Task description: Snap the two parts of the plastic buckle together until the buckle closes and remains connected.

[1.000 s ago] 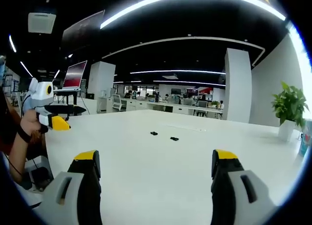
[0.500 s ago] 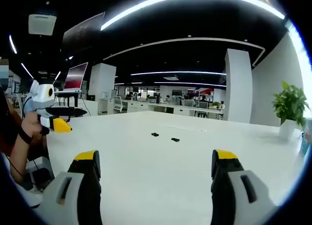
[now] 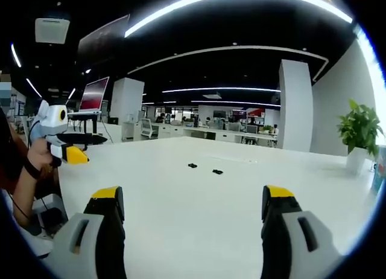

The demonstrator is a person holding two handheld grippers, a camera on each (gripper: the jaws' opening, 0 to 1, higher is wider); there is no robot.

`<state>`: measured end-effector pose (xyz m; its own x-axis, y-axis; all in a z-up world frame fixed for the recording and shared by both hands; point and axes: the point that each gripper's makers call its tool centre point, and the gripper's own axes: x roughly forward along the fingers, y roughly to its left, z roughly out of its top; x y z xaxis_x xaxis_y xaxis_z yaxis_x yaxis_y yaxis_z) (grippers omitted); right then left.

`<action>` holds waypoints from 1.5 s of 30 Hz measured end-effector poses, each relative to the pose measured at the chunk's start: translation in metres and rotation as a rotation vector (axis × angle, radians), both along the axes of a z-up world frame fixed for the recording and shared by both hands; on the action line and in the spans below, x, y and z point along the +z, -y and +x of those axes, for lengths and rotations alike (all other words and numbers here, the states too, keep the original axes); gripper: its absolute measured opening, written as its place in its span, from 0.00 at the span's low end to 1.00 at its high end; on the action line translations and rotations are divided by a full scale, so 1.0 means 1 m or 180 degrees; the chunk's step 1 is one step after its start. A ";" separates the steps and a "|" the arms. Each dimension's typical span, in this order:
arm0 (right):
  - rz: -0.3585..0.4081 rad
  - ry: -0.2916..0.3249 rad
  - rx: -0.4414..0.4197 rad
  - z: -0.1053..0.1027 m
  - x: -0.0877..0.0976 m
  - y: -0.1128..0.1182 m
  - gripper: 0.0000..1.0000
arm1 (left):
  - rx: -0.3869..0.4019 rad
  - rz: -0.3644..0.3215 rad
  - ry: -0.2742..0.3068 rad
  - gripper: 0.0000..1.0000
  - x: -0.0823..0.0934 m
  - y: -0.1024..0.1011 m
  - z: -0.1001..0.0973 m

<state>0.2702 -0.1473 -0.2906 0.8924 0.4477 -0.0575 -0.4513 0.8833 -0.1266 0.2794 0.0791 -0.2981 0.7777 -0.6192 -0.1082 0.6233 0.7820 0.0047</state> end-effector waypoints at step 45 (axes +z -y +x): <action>-0.0050 0.0089 0.0068 0.012 0.001 -0.010 0.91 | -0.0040 0.0010 -0.0031 0.99 -0.008 0.002 0.008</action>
